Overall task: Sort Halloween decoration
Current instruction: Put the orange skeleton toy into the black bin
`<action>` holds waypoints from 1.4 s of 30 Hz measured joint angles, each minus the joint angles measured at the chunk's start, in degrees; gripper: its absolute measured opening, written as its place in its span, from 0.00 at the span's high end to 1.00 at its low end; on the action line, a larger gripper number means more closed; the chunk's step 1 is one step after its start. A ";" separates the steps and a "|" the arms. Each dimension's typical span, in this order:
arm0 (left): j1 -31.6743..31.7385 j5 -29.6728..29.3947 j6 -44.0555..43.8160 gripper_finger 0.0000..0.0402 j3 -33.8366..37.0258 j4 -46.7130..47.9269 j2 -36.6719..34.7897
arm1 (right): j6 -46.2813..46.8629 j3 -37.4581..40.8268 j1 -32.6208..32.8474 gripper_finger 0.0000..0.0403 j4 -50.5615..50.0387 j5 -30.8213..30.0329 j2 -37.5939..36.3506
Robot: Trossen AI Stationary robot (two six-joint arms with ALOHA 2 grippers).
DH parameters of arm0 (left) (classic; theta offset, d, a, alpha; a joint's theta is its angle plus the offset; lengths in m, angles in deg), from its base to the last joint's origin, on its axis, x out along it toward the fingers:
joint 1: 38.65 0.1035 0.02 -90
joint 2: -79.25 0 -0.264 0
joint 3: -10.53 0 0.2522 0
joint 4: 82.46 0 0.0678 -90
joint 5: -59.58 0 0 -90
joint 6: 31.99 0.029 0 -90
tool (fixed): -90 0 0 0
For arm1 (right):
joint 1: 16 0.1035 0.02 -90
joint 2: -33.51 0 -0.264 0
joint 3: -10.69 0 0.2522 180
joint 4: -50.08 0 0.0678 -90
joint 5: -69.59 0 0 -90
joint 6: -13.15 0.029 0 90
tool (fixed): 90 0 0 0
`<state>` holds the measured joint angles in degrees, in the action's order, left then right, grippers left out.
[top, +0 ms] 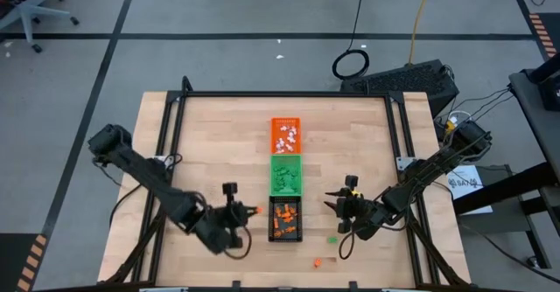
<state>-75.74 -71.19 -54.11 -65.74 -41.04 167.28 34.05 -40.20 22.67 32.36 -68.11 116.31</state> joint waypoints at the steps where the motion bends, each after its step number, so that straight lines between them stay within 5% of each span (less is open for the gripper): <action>1: -0.77 -0.80 0.20 0.99 0.00 -1.28 0.87 | 0.73 0.00 0.13 0.72 0.23 0.00 0.00; 9: -2.69 -6.15 0.44 0.99 0.00 -10.58 6.23 | 1.42 0.00 0.51 0.72 5.51 4.50 0.00; 21: -2.56 -6.24 7.94 0.99 0.00 -20.70 7.45 | 3.99 0.00 0.44 0.72 6.05 4.33 0.00; 31: -0.24 4.95 13.59 0.95 0.16 -33.94 11.69 | 11.10 0.00 0.44 0.72 5.98 6.76 0.00; 42: 4.08 7.71 7.99 0.93 0.26 -38.53 20.15 | 19.31 0.00 2.66 0.72 7.45 14.84 0.00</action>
<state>-71.66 -63.48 -46.12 -65.47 -79.57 187.43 53.36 -40.20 25.33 39.81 -53.27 116.31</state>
